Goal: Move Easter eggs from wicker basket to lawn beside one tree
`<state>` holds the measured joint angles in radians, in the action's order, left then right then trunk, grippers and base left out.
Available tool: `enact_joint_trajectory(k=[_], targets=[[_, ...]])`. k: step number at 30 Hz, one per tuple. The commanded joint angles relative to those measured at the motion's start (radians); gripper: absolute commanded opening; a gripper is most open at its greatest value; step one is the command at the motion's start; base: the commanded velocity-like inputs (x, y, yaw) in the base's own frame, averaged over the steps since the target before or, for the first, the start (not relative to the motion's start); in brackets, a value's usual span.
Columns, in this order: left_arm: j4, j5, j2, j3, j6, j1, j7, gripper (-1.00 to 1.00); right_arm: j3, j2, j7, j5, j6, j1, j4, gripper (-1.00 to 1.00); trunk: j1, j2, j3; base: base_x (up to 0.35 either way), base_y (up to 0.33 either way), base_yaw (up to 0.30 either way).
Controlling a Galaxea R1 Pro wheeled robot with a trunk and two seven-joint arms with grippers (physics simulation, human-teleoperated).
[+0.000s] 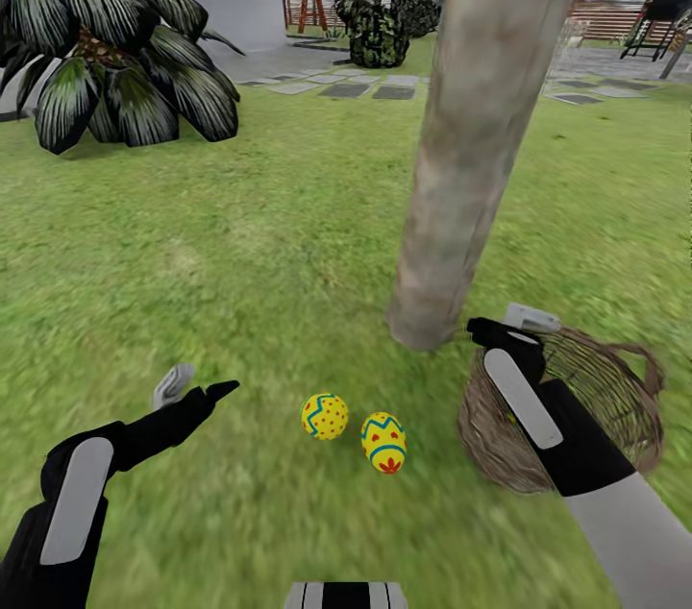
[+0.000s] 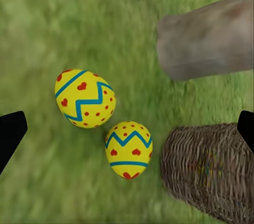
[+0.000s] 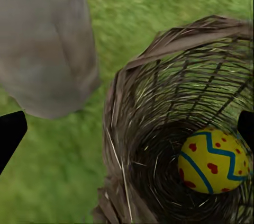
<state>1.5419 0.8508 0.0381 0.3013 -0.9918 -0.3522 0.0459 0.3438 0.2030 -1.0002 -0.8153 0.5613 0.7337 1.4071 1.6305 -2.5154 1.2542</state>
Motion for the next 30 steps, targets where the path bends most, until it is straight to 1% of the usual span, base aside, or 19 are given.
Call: enact_joint_trajectory(k=[1, 3, 4, 5, 6, 8, 9, 10, 11, 13, 15, 18, 21, 22, 25, 26, 27, 29, 30], targets=[[0.001, 0.003, -0.001, 0.001, -0.005, -0.001, 0.005, 1.0, 0.002, 0.001, -0.008, -0.003, 0.005, 0.001, -0.002, 1.0, 0.0, 0.0, 0.001, 0.0, -0.322, 0.0], [0.001, 0.001, -0.001, 0.001, -0.005, -0.001, 0.005, 1.0, 0.001, 0.002, -0.008, 0.002, 0.005, 0.001, -0.012, 1.0, 0.0, 0.0, 0.001, 0.0, -0.323, 0.0], [0.001, 0.0, -0.001, 0.001, -0.004, -0.001, 0.005, 1.0, -0.008, 0.002, -0.008, 0.004, 0.005, 0.001, -0.028, 1.0, 0.0, 0.0, 0.001, 0.0, -0.324, 0.0], [0.001, 0.0, -0.001, 0.001, -0.004, -0.001, 0.005, 1.0, -0.019, 0.002, -0.007, 0.005, 0.005, 0.001, -0.04, 1.0, 0.0, 0.0, 0.001, 0.0, -0.324, 0.0], [0.001, -0.001, -0.001, 0.001, -0.004, -0.001, 0.005, 1.0, -0.047, 0.003, -0.005, 0.006, 0.005, 0.001, -0.071, 1.0, 0.0, 0.0, 0.001, 0.0, -0.325, 0.0], [0.001, -0.001, 0.0, 0.001, -0.004, -0.001, 0.004, 1.0, -0.062, 0.005, 0.001, 0.007, 0.006, 0.001, -0.098, 1.0, 0.0, 0.0, 0.001, 0.0, -0.325, 0.0], [0.001, -0.001, 0.0, 0.001, -0.004, -0.001, 0.004, 1.0, -0.067, 0.019, 0.01, 0.006, 0.006, 0.001, -0.108, 1.0, 0.0, 0.0, 0.001, 0.0, -0.325, 0.0], [0.001, -0.001, 0.0, 0.001, -0.004, -0.001, 0.004, 1.0, -0.068, 0.025, 0.013, 0.006, 0.006, 0.001, -0.111, 1.0, 0.0, 0.0, 0.001, 0.0, -0.325, 0.0], [0.001, -0.001, 0.0, 0.002, -0.004, -0.001, 0.003, 1.0, -0.071, 0.047, 0.029, 0.004, 0.008, 0.001, -0.138, 1.0, 0.0, 0.0, 0.001, 0.0, -0.325, 0.0], [0.001, -0.001, 0.0, 0.002, -0.004, -0.001, 0.003, 1.0, -0.073, 0.062, 0.066, 0.002, 0.008, 0.001, -0.188, 1.0, 0.0, 0.0, 0.001, 0.0, -0.324, 0.0], [0.001, -0.001, 0.001, 0.002, -0.004, -0.001, 0.002, 1.0, -0.077, 0.075, 0.13, 0.001, 0.009, 0.001, -0.233, 1.0, 0.0, 0.0, 0.001, 0.0, -0.295, 0.0], [0.002, -0.001, 0.003, 0.002, -0.004, -0.001, 0.0, 1.0, -0.085, 0.086, 0.188, 0.001, 0.017, 0.001, -0.263, 1.0, 0.0, 0.0, 0.001, 0.0, -0.144, 0.0], [0.003, -0.001, 0.004, 0.002, -0.004, -0.001, 0.0, 1.0, -0.086, 0.089, 0.234, 0.001, 0.052, 0.003, -0.303, 1.0, 0.0, 0.0, 0.001, 0.0, -0.026, 0.0], [0.004, -0.001, 0.005, 0.003, -0.004, -0.001, 0.0, 1.0, -0.086, 0.089, 0.27, 0.001, 0.069, 0.008, -0.325, 1.0, 0.0, 0.0, 0.001, 0.0, -0.012, 0.0], [0.005, -0.001, 0.006, 0.005, -0.004, -0.001, 0.0, 1.0, -0.085, 0.09, 0.411, 0.002, 0.154, 0.064, -0.435, 1.0, 0.0, 0.0, 0.001, 0.0, -0.005, 0.0], [0.005, -0.001, 0.006, 0.005, -0.004, -0.001, 0.0, 1.0, -0.085, 0.09, 0.432, 0.002, 0.172, 0.079, -0.462, 1.0, 0.0, 0.0, 0.001, 0.0, -0.003, 0.0], [0.006, -0.001, 0.006, 0.005, -0.003, -0.001, 0.0, 1.0, -0.085, 0.089, 0.469, 0.002, 0.206, 0.113, -0.518, 1.0, 0.0, 0.0, 0.001, 0.0, -0.002, 0.0], [0.007, -0.001, 0.006, 0.006, -0.003, -0.001, 0.0, 1.0, -0.084, 0.089, 0.528, 0.003, 0.251, 0.196, -0.637, 1.0, 0.0, 0.0, 0.001, 0.0, -0.001, 0.0], [0.007, -0.002, 0.006, 0.007, -0.002, -0.001, 0.001, 1.0, -0.077, 0.088, 0.579, 0.004, 0.278, 0.302, -0.787, 1.0, 0.0, 0.0, 0.001, 0.0, 0.0, 0.0]])
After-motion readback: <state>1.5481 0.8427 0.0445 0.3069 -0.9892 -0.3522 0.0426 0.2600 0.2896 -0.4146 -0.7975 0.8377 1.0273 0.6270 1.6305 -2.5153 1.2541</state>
